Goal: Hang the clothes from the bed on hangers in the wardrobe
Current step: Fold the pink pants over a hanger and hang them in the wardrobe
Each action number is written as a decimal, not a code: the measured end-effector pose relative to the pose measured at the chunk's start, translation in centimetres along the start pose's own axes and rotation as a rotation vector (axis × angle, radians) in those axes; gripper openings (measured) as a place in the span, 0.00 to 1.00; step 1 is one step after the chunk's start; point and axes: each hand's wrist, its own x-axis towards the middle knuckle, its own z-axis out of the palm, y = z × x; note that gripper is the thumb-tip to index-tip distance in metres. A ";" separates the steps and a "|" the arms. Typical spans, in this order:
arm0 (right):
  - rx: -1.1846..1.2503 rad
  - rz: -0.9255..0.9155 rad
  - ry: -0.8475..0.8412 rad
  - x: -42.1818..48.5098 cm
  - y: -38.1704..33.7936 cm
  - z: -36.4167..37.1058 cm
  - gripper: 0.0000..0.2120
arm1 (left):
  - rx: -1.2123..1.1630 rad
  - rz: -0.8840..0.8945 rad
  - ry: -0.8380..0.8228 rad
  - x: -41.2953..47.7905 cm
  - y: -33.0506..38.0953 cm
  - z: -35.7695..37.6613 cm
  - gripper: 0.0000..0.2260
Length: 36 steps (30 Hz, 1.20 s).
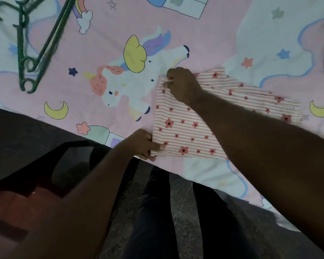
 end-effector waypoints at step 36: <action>1.072 0.644 0.417 -25.1 21.7 -11.8 0.08 | -0.281 0.346 0.742 -4.2 7.3 4.3 0.16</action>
